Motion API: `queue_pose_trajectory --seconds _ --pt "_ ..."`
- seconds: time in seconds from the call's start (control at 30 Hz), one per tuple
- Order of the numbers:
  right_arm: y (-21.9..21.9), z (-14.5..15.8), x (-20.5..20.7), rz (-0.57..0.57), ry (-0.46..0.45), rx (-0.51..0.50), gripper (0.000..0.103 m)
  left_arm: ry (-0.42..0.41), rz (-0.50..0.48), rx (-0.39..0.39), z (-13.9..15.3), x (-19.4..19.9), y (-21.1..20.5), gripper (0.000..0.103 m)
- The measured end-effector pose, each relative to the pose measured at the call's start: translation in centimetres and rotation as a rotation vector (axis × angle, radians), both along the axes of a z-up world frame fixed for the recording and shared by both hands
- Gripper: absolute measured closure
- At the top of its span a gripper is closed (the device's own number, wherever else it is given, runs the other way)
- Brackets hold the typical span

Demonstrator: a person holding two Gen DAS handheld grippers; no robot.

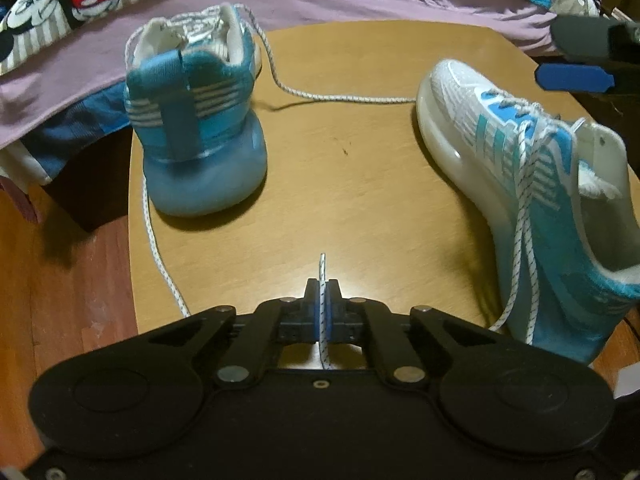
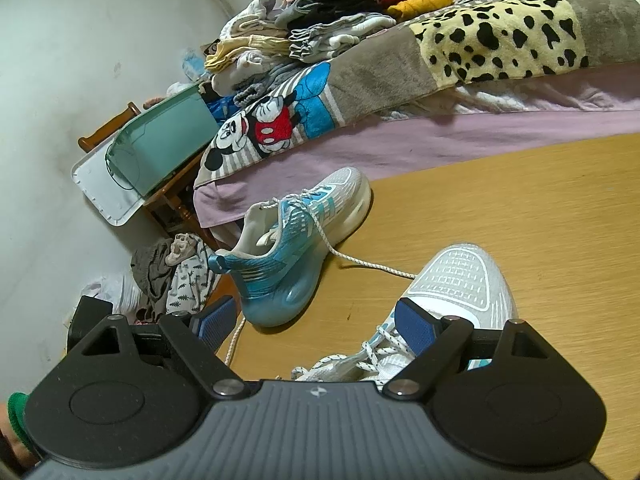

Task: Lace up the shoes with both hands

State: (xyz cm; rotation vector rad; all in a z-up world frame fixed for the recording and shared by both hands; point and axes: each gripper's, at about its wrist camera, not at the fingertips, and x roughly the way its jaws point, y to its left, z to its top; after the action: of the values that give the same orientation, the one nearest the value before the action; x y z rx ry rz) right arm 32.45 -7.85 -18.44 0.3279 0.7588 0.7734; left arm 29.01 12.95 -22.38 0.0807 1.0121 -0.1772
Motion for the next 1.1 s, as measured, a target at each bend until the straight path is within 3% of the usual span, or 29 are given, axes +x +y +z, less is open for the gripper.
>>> queue_pose_trajectory --seconds 0.27,0.33,0.4,0.47,0.63,0.93,1.03,1.1 --pt "-0.3 -0.1 0.3 -0.009 0.02 0.035 0.018 -0.125 0.024 -0.008 2.5 -0.2 0.0 0.102" --pt "-0.5 -0.2 0.4 -0.01 0.039 0.062 0.022 -0.186 0.014 -0.021 3.7 -0.3 -0.4 0.102" --pt "-0.6 -0.4 0.6 -0.007 0.062 0.094 0.037 -0.238 -0.003 -0.032 4.7 -0.3 -1.0 0.102" --pt "-0.7 -0.6 0.7 -0.005 0.09 0.13 0.042 -0.29 -0.026 -0.06 5.7 -0.3 -1.7 0.102" --pt "-0.7 -1.1 0.8 -0.011 0.146 0.216 0.046 -0.387 -0.128 -0.098 7.3 -0.8 -4.3 0.102" --pt "-1.9 -2.3 1.5 -0.068 0.239 0.354 0.054 -0.444 -0.223 -0.14 7.9 -1.9 -6.0 0.102" --pt "-2.0 -2.7 1.7 -0.069 0.256 0.371 0.07 -0.451 -0.232 -0.142 8.0 -2.0 -6.2 0.102" --pt "-1.9 -2.8 1.6 -0.047 0.253 0.376 0.099 -0.446 -0.235 -0.147 8.0 -2.0 -6.2 0.102"
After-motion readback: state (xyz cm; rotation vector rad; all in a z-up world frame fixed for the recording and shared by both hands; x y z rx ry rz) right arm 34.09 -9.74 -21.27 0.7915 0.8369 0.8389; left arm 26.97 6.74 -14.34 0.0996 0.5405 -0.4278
